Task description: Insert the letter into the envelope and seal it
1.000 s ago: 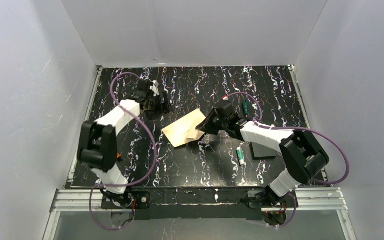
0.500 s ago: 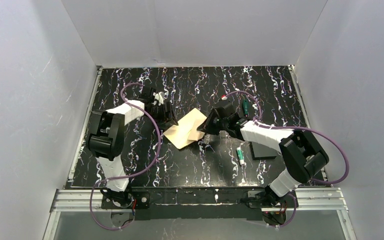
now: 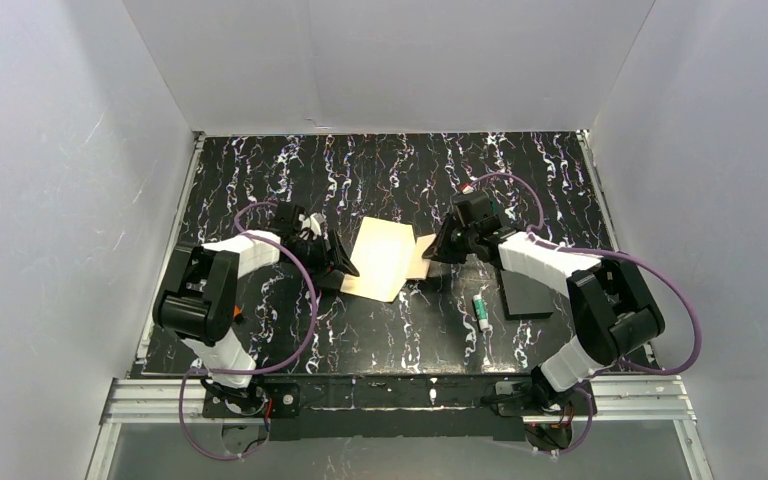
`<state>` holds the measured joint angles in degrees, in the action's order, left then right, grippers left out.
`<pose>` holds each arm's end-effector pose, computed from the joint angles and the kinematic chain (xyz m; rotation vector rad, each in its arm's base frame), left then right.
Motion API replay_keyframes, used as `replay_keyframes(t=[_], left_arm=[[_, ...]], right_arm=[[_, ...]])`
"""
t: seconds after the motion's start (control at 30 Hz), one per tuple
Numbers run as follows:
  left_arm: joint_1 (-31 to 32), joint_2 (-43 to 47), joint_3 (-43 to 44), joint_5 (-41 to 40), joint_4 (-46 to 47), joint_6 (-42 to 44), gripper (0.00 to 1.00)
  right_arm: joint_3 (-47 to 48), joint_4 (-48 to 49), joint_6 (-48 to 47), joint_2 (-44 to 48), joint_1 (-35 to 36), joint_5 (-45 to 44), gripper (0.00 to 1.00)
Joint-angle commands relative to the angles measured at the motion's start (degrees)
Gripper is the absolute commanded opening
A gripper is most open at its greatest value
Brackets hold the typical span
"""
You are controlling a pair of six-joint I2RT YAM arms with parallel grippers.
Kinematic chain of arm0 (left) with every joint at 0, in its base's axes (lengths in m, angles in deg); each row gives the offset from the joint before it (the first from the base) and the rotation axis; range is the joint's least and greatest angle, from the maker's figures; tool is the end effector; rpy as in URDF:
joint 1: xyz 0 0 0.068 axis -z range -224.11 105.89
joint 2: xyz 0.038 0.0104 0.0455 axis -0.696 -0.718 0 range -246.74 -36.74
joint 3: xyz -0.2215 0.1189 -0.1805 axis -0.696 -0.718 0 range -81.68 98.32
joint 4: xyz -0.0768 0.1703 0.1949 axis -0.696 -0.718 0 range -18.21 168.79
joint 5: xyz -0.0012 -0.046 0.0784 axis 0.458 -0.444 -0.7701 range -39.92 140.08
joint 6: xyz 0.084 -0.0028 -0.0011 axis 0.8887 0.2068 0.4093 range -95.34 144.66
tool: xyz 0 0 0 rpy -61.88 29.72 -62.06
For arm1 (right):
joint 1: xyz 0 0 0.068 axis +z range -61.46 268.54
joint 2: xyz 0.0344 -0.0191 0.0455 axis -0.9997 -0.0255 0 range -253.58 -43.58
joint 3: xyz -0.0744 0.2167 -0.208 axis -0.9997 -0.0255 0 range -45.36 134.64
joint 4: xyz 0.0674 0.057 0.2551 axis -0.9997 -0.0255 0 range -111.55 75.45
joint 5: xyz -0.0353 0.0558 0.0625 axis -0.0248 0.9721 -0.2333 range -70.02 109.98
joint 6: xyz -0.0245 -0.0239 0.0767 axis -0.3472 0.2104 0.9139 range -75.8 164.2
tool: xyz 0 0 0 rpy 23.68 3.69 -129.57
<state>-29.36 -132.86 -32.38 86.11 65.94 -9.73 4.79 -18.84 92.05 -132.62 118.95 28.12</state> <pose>0.3151 -0.1276 0.1540 -0.2268 2.7108 -1.1068 0.3029 0.1899 0.2019 0.2996 2.4544 0.8117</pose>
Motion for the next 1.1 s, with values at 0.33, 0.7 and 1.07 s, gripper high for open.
replay_keyframes(t=[0.33, 0.7, 1.07], left_arm=[[0.5, 2.1, -5.1, 2.1, 5.5, -3.9, 0.57], [0.6, -1.1, 1.6, -2.9, -4.0, 1.3, 0.45], [0.6, -4.3, 4.1, -1.0, -3.8, 1.3, 0.44]], right_arm=[[1.8, 4.6, -4.6, -3.0, -0.4, 6.1, 0.01], [3.4, 18.2, -3.9, -13.5, 0.4, 4.1, 0.01], [7.1, 14.3, -6.4, -18.0, 6.0, 3.1, 0.01]])
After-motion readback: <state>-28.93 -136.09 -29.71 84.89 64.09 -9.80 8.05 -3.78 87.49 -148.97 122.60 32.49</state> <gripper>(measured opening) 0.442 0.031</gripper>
